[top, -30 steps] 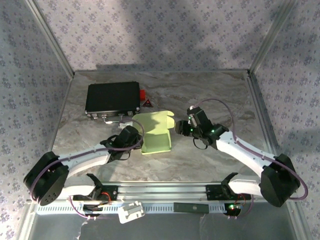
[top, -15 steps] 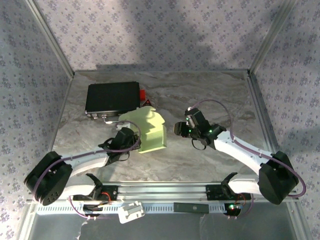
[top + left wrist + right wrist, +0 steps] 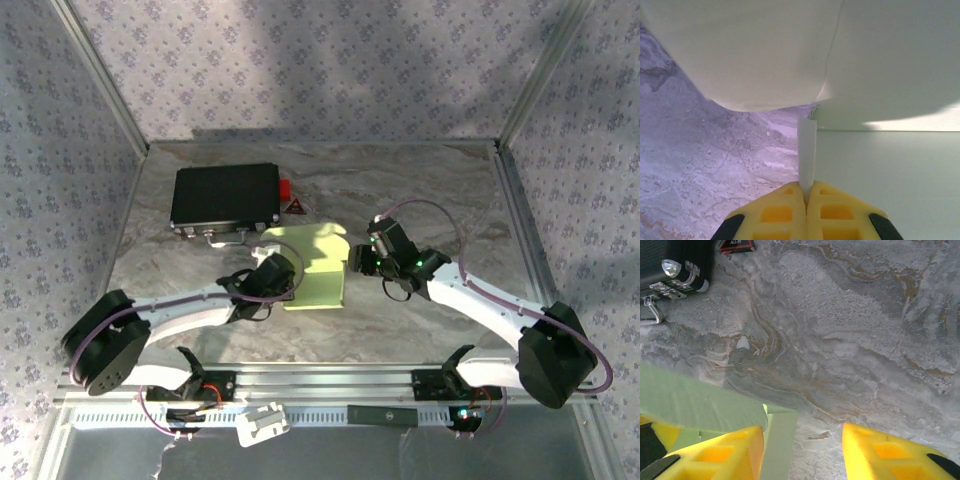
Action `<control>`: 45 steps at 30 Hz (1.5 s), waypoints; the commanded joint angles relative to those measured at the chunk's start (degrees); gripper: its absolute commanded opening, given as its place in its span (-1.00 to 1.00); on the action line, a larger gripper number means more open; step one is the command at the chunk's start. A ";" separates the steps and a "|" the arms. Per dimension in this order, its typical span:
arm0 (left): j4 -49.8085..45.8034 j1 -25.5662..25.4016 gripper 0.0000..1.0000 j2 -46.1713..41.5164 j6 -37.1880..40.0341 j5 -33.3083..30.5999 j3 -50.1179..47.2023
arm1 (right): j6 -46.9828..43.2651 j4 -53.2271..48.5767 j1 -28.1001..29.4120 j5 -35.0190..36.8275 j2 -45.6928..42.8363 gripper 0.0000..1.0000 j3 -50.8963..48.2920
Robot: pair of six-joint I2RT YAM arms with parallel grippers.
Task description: Fold the paper box
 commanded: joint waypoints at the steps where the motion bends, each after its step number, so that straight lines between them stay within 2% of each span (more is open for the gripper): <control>1: -9.93 -2.30 -1.00 3.86 0.37 -8.65 4.00 | 1.11 -1.75 0.11 2.11 -1.62 -0.08 0.37; 7: -9.58 -4.36 -1.00 10.02 0.37 -9.51 6.61 | 1.13 -2.90 -0.60 2.56 -3.64 -0.07 -0.20; 12: -9.20 -4.85 -0.79 11.93 0.68 -9.39 7.51 | 1.03 -3.17 -1.56 2.21 -5.09 -0.07 -0.78; 18: -9.23 -5.09 -0.75 13.56 0.90 -9.25 7.92 | 1.11 -2.92 -2.06 1.62 -5.26 -0.07 -1.04; 23: -9.83 -5.98 -0.81 13.98 0.85 -10.40 8.60 | 1.26 -2.89 -2.04 1.66 -5.28 -0.07 -1.04; 25: -10.41 -6.49 -0.68 13.51 0.95 -10.74 9.00 | 1.30 -2.99 -2.07 1.68 -5.37 -0.07 -0.98; 27: -11.28 -7.30 -0.46 12.38 1.11 -11.59 9.75 | 1.29 -3.04 -2.05 1.85 -5.54 -0.07 -1.05; 30: -13.36 -8.25 -0.27 10.50 1.29 -12.49 11.08 | 1.16 -2.97 -2.05 1.99 -5.89 -0.06 -1.28; 40: -17.00 -8.53 0.11 0.65 5.01 -12.38 12.60 | -1.92 -2.07 -2.23 0.92 -6.75 -0.02 -1.63; 42: -17.65 -6.27 0.17 -3.12 9.06 -9.61 12.85 | -5.68 -1.63 -2.73 -0.21 -7.12 0.00 -1.69; 45: -17.73 2.62 0.17 -7.63 18.12 5.23 13.22 | -10.27 -2.04 -4.36 -2.86 -6.84 0.05 -0.88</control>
